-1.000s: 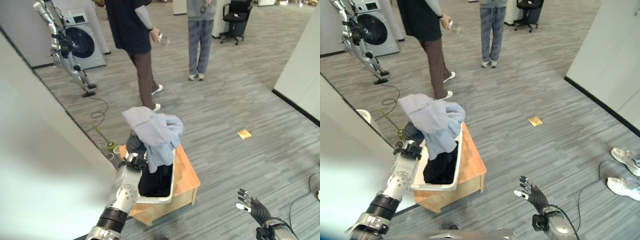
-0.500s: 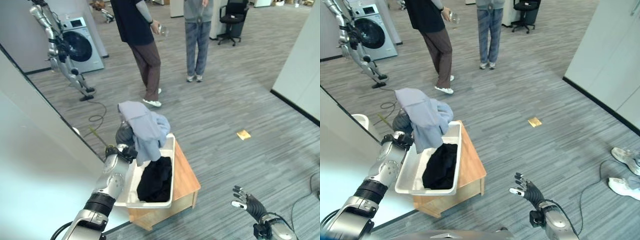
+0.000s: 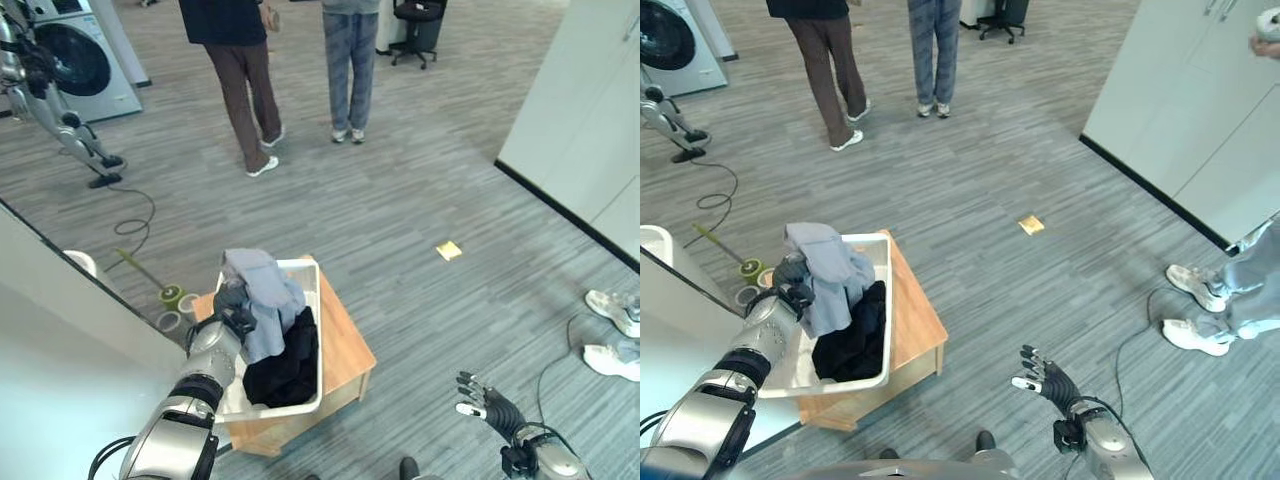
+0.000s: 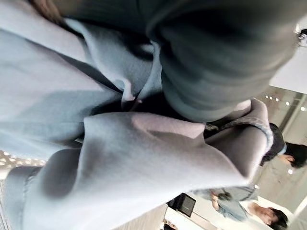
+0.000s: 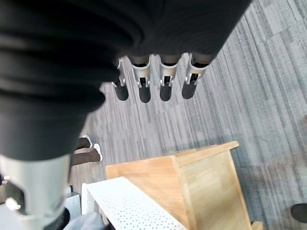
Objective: Pick up bed clothes into laundry basket.
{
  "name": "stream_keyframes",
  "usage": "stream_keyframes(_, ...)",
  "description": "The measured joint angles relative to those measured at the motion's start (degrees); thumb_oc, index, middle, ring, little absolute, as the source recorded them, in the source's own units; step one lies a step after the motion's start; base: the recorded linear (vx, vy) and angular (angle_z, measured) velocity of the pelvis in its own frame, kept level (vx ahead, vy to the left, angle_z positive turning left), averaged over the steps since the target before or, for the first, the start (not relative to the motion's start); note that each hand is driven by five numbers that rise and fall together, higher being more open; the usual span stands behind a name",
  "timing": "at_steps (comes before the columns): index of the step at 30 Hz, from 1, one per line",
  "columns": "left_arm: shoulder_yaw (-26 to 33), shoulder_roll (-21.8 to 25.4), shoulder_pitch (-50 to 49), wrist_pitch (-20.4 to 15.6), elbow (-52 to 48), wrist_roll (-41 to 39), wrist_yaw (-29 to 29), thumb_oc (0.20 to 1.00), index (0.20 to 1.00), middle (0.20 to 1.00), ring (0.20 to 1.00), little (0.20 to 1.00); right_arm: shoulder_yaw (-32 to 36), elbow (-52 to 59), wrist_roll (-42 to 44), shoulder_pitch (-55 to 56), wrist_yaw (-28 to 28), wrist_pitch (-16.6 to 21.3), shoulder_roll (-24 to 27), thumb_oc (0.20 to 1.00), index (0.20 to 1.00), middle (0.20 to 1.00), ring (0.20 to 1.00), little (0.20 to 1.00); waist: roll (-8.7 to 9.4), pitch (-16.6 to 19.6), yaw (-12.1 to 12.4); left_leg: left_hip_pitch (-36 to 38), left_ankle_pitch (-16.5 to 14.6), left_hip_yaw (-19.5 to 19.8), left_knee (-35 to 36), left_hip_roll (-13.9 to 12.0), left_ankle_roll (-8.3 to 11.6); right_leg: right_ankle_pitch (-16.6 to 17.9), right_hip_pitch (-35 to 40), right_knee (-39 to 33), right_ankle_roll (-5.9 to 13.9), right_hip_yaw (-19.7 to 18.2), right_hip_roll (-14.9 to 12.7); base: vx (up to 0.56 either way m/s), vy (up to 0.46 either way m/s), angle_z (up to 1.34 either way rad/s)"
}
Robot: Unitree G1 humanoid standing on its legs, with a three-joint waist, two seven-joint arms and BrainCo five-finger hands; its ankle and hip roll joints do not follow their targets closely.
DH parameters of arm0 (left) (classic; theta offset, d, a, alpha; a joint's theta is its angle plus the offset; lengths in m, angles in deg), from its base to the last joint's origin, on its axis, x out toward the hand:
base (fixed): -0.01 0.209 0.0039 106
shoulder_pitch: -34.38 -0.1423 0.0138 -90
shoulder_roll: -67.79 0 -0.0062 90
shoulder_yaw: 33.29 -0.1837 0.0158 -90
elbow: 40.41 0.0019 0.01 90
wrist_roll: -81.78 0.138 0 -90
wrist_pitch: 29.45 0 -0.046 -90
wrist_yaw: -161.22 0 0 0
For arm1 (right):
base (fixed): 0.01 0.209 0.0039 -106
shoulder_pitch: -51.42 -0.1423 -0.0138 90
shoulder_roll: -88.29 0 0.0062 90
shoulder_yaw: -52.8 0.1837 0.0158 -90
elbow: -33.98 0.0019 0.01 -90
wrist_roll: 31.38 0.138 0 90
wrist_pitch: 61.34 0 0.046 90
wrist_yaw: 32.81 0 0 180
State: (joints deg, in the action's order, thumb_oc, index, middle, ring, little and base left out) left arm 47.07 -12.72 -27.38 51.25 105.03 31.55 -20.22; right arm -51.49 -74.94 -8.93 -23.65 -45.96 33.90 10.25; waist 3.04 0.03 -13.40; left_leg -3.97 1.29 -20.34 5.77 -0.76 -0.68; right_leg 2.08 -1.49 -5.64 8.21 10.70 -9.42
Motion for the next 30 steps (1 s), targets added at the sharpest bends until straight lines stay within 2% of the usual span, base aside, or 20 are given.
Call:
stream_keyframes(4, -3.18, 3.04, 2.70, 1.21, 6.22, 8.63, 0.06, 1.000, 1.000, 1.000, 1.000, 1.000, -0.77, 0.00, -0.06, -1.45, -0.04, 0.00, 0.31, 1.000, 1.000, 1.000, 1.000, 1.000, 0.14, -0.19, -0.50, 0.06, 0.00, -0.91, 0.00, -0.06, 0.00, 0.02, -0.21, 0.00, -0.01, -0.42, 0.02, 0.00, 0.004, -0.06)
stream_keyframes(6, -3.68, 3.62, 3.59, 1.31, 6.20, 11.21, 0.02, 1.000, 1.000, 1.000, 1.000, 1.000, -0.87, 0.04, -0.07, -1.44, -0.14, 0.01, 0.31, 1.000, 1.000, 1.000, 1.000, 1.000, 0.14, -0.32, -0.38, 0.08, 0.00, -0.90, -0.01, -0.08, 0.00, 0.02, -0.19, 0.00, -0.01, -0.40, 0.05, 0.00, 0.000, 0.00)
stream_keyframes(10, -7.09, 7.05, 5.39, 1.66, 6.02, 22.80, 0.11, 1.000, 1.000, 1.000, 1.000, 1.000, -0.77, -0.02, -0.98, -1.67, -0.60, 0.05, 0.38, 1.000, 1.000, 1.000, 1.000, 1.000, -0.34, -0.80, -0.05, 0.41, 0.03, -0.77, -0.02, -0.08, 0.00, 0.02, 0.23, -0.01, -0.01, -0.20, 0.03, 0.00, -0.003, 0.02)
stream_keyframes(12, -15.10, 12.16, 6.15, 2.43, -1.25, 36.10, 1.43, 1.000, 1.000, 1.000, 1.000, 1.000, -0.21, -0.10, -2.25, -1.09, -0.75, 0.22, 0.38, 1.000, 1.000, 1.000, 1.000, 1.000, -0.54, -1.69, 0.41, 0.83, 0.16, 0.15, 0.00, -0.05, 0.12, 0.01, 0.97, -0.03, -0.01, 0.48, 0.04, 0.00, -0.012, 0.15)
stream_keyframes(14, -15.15, 13.73, 7.54, 1.90, -5.52, 45.02, 3.14, 1.000, 1.000, 1.000, 1.000, 1.000, 0.30, -1.44, -2.37, -1.04, -0.76, 0.36, 0.51, 1.000, 1.000, 1.000, 1.000, 1.000, -1.14, -2.41, 1.72, 1.11, 0.10, 0.60, 0.01, 0.00, 0.23, -0.01, 1.76, -0.05, 0.01, 1.26, 0.00, -0.01, -0.024, 0.17)
stream_keyframes(16, -14.11, 17.00, 5.26, 1.53, -14.27, 49.11, 3.92, 1.000, 1.000, 1.000, 1.000, 1.000, 0.76, -1.42, -2.38, -1.01, -0.70, 0.50, 1.01, 1.000, 1.000, 1.000, 1.000, 1.000, -1.59, -2.69, 2.86, 1.11, 0.06, 1.06, 0.01, 0.01, 0.44, -0.01, 1.98, -0.06, 0.01, 1.55, 0.01, -0.01, -0.022, 0.06)
stream_keyframes(17, -13.16, 18.82, 3.01, 0.42, -18.34, 49.34, 3.92, 1.000, 1.000, 1.000, 1.000, 1.000, 0.96, -1.00, -2.38, -0.63, -0.76, 0.57, 1.37, 1.000, 1.000, 1.000, 1.000, 1.000, -1.65, -2.72, 2.64, 1.21, 0.09, 1.13, 0.01, -0.01, 0.42, -0.02, 2.01, -0.06, 0.02, 1.62, 0.03, -0.01, -0.027, 0.20)
stream_keyframes(19, -11.66, 20.08, 1.76, -1.00, -21.82, 49.33, 4.18, 1.000, 1.000, 1.000, 1.000, 1.000, 2.44, -0.92, -2.36, 1.05, -0.65, 1.22, 1.49, 1.000, 1.000, 1.000, 1.000, 1.000, -1.91, -2.86, 4.33, 1.25, 0.44, 2.38, 0.01, 0.04, 0.35, -0.10, 3.03, -0.06, 0.09, 3.18, 0.07, -0.01, -0.033, 0.25)
stream_keyframes(20, -7.18, 21.25, -3.37, -1.50, -26.97, 49.13, 4.28, 1.000, 1.000, 1.000, 1.000, 1.000, 2.71, -1.03, -2.34, 1.06, -0.81, 1.30, 1.44, 1.000, 1.000, 1.000, 1.000, 1.000, -1.90, -2.89, 4.73, 1.22, 0.36, 2.51, 0.01, 0.02, 0.47, -0.13, 3.02, -0.07, 0.11, 3.17, 0.09, -0.01, -0.024, 0.11)
stream_keyframes(21, -0.84, 21.19, -11.06, -3.60, -33.88, 47.87, 4.84, 1.000, 1.000, 1.000, 1.000, 1.000, 3.56, -1.02, -2.31, 1.68, -0.88, 1.46, 1.40, 1.000, 1.000, 1.000, 1.000, 1.000, -2.02, -2.89, 5.15, 1.63, 0.31, 2.71, 0.00, 0.09, 0.54, -0.31, 3.43, -0.07, 0.16, 3.42, 0.03, -0.01, -0.027, 0.06)
stream_keyframes(22, 0.74, 20.83, -14.36, -4.71, -35.86, 45.98, 4.68, 1.000, 1.000, 1.000, 1.000, 1.000, 4.12, -1.05, -2.28, 2.33, -0.86, 1.44, 1.37, 1.000, 1.000, 1.000, 1.000, 1.000, -2.03, -2.90, 5.89, 1.85, 0.31, 2.95, 0.00, 0.09, 0.54, -0.33, 3.81, -0.07, 0.16, 3.85, 0.06, -0.01, -0.023, 0.21)
stream_keyframes(23, 3.44, 19.22, -18.64, -6.02, -37.68, 42.86, 4.39, 1.000, 1.000, 1.000, 1.000, 1.000, 4.75, -1.06, -2.23, 3.11, -0.90, 1.45, 1.15, 1.000, 1.000, 1.000, 1.000, 1.000, -2.04, -2.89, 6.30, 2.19, 0.28, 3.64, 0.00, 0.09, 0.58, -0.45, 4.40, -0.07, 0.18, 4.56, 0.07, -0.01, -0.018, 0.26)
stream_keyframes(24, 7.55, 15.54, -25.47, -8.12, -39.23, 35.92, 2.48, 1.000, 1.000, 1.000, 1.000, 1.000, 6.40, -1.09, -2.14, 3.78, -1.09, 1.75, 0.34, 1.000, 1.000, 1.000, 1.000, 1.000, -1.93, -2.81, 6.63, 2.50, 0.18, 3.85, 0.00, 0.21, 0.71, -0.95, 4.97, -0.07, 0.28, 4.85, 0.00, -0.01, -0.012, 0.18)
stream_keyframes(25, 8.57, 12.30, -28.67, -9.07, -39.96, 30.33, 0.30, 1.000, 1.000, 1.000, 1.000, 1.000, 8.11, -1.19, -1.89, 4.39, -1.13, 2.29, -0.31, 1.000, 1.000, 1.000, 1.000, 1.000, -1.95, -2.82, 7.16, 2.41, -0.05, 3.79, 0.00, 0.19, 1.04, -0.96, 4.84, -0.07, 0.27, 4.78, 0.00, 0.00, -0.006, 0.10)
stream_keyframes(28, 13.75, 0.73, -35.96, -8.84, -36.56, 16.86, -5.45, 1.000, 1.000, 1.000, 1.000, 1.000, 13.01, -2.52, -0.85, 5.75, -1.00, 2.74, -2.19, 1.000, 1.000, 1.000, 1.000, 1.000, -2.25, -2.67, 7.76, 2.33, -0.20, 3.85, 0.01, 0.20, 1.21, -1.03, 4.88, -0.07, 0.26, 4.81, -0.01, 0.00, 0.000, 0.00)
stream_keyframes(30, 14.31, -1.77, -39.04, -6.55, -32.68, 11.33, -7.66, 1.000, 1.000, 1.000, 1.000, 1.000, 15.04, -2.50, 0.74, 6.58, -0.68, 2.88, -2.47, 1.000, 1.000, 1.000, 1.000, 1.000, -2.19, -2.66, 7.75, 2.26, -0.19, 3.92, 0.01, 0.05, 1.21, -1.06, 4.87, -0.06, 0.20, 4.80, 0.13, 0.00, 0.000, 0.00)
